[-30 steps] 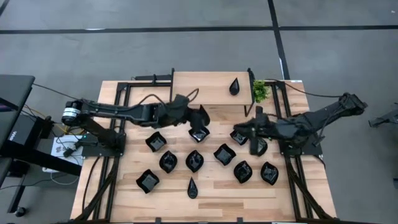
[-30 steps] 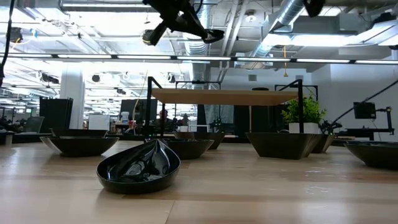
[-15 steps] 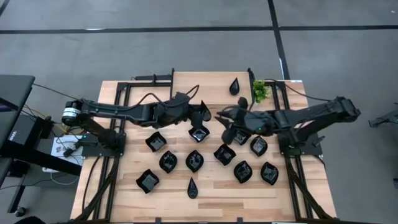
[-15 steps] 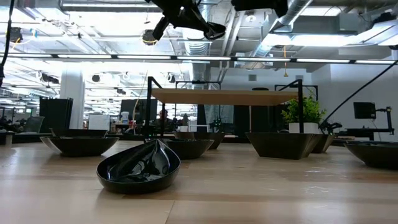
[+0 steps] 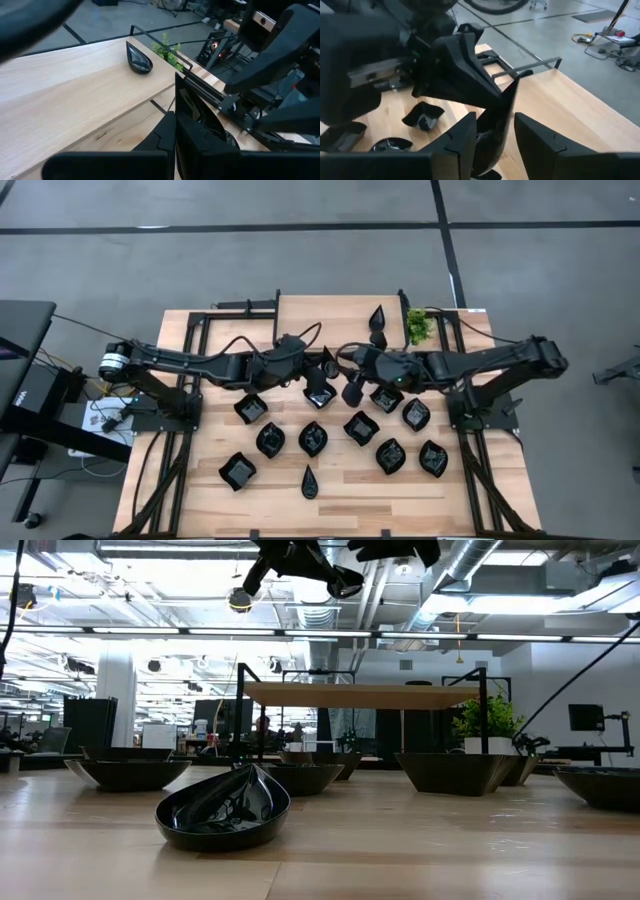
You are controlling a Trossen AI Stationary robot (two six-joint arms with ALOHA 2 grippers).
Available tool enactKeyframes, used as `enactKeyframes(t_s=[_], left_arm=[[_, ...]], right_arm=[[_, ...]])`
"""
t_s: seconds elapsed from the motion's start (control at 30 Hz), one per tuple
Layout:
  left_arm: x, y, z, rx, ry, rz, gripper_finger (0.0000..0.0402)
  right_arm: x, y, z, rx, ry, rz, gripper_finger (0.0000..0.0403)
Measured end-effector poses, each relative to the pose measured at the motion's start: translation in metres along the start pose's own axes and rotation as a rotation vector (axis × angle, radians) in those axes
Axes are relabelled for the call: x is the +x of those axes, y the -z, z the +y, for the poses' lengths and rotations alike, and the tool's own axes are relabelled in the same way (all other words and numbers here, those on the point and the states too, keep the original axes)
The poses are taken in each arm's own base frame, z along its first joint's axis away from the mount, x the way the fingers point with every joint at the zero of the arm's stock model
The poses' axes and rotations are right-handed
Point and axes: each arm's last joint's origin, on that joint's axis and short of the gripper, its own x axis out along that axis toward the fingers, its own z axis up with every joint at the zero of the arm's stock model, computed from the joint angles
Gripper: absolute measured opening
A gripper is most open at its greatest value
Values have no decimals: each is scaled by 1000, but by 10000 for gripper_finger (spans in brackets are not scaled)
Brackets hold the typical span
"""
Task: Pick & Place Mini shaped plates
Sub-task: Stack the drop-shaped plate on top of the other drop-shaped plates on the shelf
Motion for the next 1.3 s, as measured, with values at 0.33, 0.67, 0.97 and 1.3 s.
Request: enactKeyframes(t_s=[0.33, 0.67, 0.97, 1.3], left_arm=[[0, 0, 0, -3, 2, -4, 6], [0, -1, -1, -8, 5, -10, 6], [1, -2, 0, -13, 0, -17, 7], [1, -3, -1, -20, 6, -26, 7]], right_arm=[[13, -1, 0, -33, 39, 62, 118], [15, -2, -9, -29, 68, 72, 116], [15, -3, -9, -23, 64, 74, 78], [15, -2, -9, -20, 60, 74, 35]])
